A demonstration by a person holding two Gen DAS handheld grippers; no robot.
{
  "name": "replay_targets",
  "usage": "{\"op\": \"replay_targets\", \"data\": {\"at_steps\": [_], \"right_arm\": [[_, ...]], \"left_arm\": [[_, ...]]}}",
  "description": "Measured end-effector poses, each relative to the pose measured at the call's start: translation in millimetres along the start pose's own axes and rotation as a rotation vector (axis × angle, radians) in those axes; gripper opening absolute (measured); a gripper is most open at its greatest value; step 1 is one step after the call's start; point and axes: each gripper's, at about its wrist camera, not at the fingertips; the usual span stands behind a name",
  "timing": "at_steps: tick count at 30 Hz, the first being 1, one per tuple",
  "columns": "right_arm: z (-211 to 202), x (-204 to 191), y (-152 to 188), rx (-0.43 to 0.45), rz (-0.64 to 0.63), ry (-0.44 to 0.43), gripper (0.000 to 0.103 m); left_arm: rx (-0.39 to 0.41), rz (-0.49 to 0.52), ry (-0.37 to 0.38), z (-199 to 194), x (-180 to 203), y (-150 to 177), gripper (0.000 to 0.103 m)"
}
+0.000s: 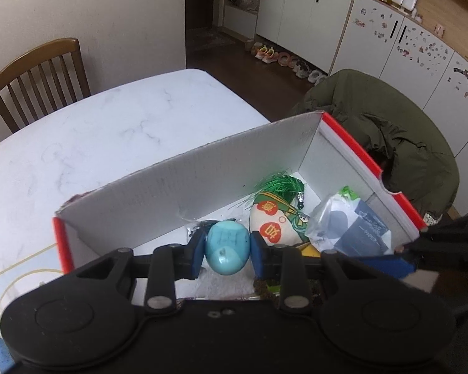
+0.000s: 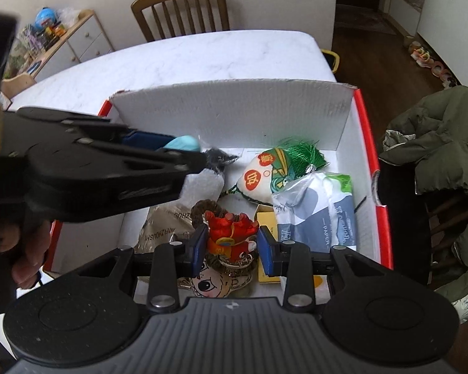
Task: Organize objects
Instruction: 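Open the left gripper releasing the teal toy while the right releases the dragon inside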
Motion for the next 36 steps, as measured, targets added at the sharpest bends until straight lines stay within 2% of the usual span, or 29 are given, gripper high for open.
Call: {"op": "replay_targets", "data": {"at_steps": [15,36], "right_arm": [[17.5,-9.4,3.1,-0.042,-0.056,-0.02,0.034],[26.9,-9.1,1.3,-0.053,-0.058,-0.033,0.034]], "left_arm": [[-0.057,0.008,-0.008,31.4,8.5,-3.3,0.029],[-0.126,0.001,-0.024,49.0,4.1,3.5,0.029]]}}
Point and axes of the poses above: each gripper's, at about its wrist camera, not at the fingertips, and z roughly the way its jaws point, x to its right, y to its underside, and after that the axes turned 10 degrees about -z, right-handed
